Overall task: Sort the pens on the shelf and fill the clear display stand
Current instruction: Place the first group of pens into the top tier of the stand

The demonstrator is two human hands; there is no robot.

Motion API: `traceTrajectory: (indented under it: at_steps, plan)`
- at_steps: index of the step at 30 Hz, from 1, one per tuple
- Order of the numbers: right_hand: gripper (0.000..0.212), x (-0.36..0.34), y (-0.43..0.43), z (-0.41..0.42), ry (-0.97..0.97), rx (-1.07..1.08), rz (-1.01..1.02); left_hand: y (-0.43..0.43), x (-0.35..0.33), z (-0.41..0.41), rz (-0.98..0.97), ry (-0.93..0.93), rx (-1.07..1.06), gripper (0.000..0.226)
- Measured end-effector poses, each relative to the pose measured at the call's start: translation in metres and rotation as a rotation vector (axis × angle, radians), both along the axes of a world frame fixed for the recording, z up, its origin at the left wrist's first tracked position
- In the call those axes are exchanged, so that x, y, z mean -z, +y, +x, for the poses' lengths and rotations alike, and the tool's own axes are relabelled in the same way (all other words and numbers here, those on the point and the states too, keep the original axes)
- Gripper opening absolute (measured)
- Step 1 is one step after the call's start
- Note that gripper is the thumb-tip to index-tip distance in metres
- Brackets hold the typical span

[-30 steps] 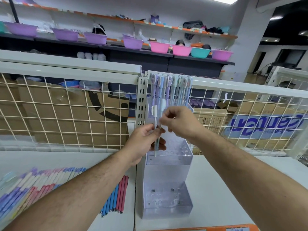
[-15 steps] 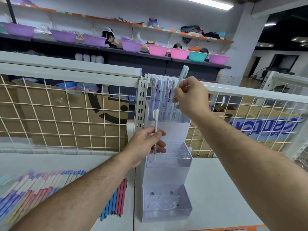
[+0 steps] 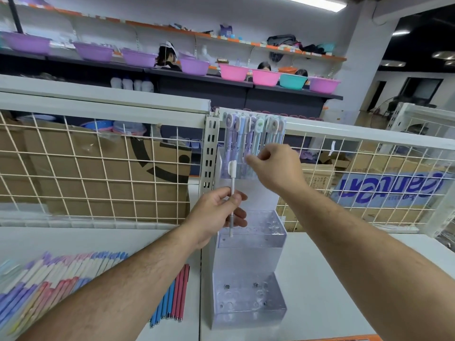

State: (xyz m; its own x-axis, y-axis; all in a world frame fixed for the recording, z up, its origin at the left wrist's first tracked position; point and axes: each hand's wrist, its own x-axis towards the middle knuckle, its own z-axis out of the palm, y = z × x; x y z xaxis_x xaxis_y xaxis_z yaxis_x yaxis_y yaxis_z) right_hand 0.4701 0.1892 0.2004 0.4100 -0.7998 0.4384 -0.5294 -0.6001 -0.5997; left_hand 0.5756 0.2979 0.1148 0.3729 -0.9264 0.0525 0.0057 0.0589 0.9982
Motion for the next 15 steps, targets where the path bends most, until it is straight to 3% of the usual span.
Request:
traceTrajectory:
  at_steps: [4,8,13,15]
  plan:
    - [0.031,0.016,0.016,-0.011,0.056,-0.216,0.307,-0.001,0.001,-0.002,-0.008,-0.014,-0.007,0.014]
    - [0.025,0.024,0.02,-0.012,0.054,-0.262,0.31,-0.004,0.002,-0.004,-0.012,-0.056,-0.03,0.017]
    - [0.023,0.02,0.017,-0.018,-0.131,-0.238,0.294,-0.007,0.006,-0.007,-0.009,-0.095,-0.022,0.019]
    - [0.027,0.022,0.018,-0.022,-0.073,-0.257,0.26,-0.007,0.006,-0.008,-0.009,-0.123,-0.025,0.019]
